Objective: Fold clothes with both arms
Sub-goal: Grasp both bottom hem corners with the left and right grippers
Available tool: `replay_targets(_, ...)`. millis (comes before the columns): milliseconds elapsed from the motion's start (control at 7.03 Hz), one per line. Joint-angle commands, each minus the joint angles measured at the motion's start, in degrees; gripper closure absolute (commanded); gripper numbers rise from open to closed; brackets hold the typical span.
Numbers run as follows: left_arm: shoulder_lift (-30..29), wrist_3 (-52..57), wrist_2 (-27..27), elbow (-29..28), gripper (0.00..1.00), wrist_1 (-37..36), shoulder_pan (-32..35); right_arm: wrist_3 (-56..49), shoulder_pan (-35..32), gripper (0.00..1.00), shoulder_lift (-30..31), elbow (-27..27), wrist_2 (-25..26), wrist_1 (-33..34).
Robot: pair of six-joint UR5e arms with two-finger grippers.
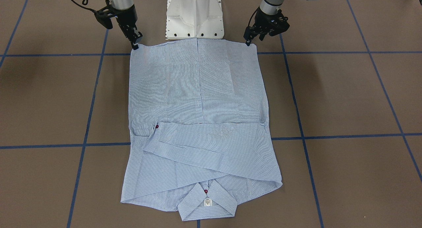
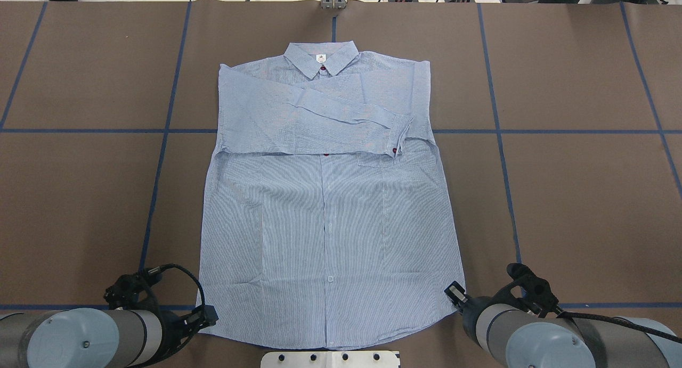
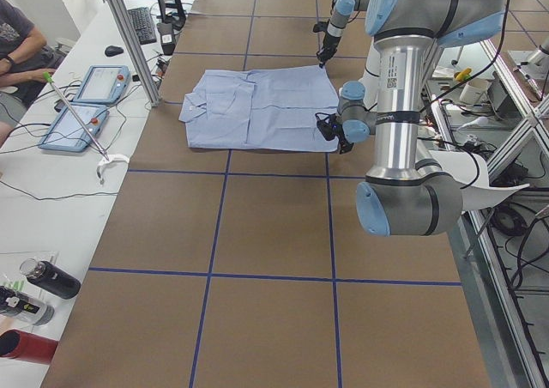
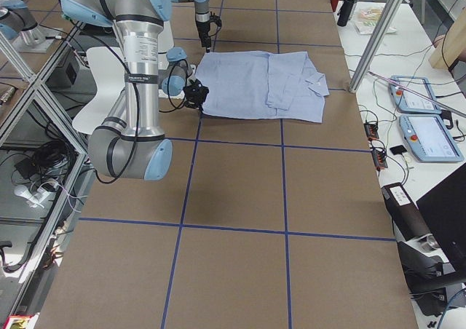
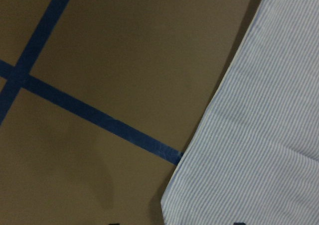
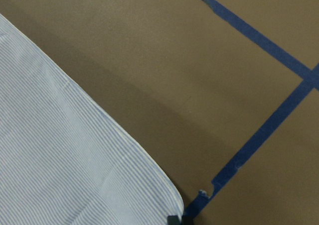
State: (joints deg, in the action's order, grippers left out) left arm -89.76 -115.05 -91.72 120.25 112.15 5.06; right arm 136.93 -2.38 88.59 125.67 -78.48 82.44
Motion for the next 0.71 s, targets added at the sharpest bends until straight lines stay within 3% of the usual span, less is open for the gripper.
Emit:
replay_targets(0,-1.1,-0.1,0.0,-0.9,0.29,0.0,0.0,0.0,0.0,1.00,0.0,-0.1,0.0,0.0)
replay_targets(285,-1.2,0.0,0.1,-1.7,0.32,0.0,0.0,0.0,0.0,1.00,0.0,0.0,0.0,0.0)
replay_targets(569,-1.1,0.0,0.1,-1.6,0.49,0.0,0.2,0.0,-0.1,1.00,0.0,0.0,0.1,0.0)
